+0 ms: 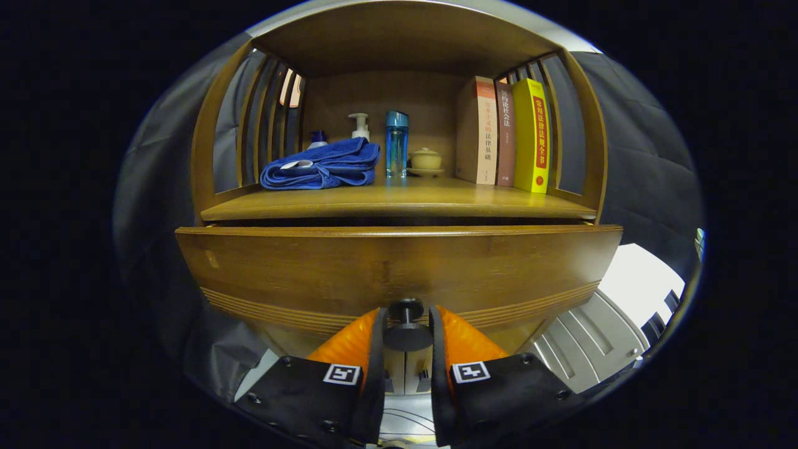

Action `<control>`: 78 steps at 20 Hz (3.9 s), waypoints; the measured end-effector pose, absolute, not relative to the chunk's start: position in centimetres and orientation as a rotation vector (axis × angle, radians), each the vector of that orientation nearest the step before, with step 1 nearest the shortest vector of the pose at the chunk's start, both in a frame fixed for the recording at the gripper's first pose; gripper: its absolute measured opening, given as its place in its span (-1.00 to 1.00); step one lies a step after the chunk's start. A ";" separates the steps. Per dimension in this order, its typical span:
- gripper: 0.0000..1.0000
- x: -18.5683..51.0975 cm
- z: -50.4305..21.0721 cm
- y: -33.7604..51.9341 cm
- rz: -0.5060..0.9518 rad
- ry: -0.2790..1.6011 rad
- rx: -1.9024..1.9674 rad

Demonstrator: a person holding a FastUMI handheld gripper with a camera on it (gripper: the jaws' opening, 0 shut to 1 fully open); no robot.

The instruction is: Pull open the drawer, take out the items inside it, and place them on the countertop above the cabinet.

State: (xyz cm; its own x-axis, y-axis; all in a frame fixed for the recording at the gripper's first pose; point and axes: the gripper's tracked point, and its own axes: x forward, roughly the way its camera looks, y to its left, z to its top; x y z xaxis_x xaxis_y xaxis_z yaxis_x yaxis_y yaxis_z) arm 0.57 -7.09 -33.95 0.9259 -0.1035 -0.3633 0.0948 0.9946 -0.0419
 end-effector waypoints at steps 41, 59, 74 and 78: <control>0.06 -12.3 -31.8 -6.7 -0.096 0.488 -0.074; 0.96 -4.9 -18.9 -4.4 -0.040 0.361 -0.046; 0.90 2.2 -32.7 -5.1 -0.082 0.804 0.061; 0.67 2.6 -34.5 -5.3 -0.093 0.873 0.046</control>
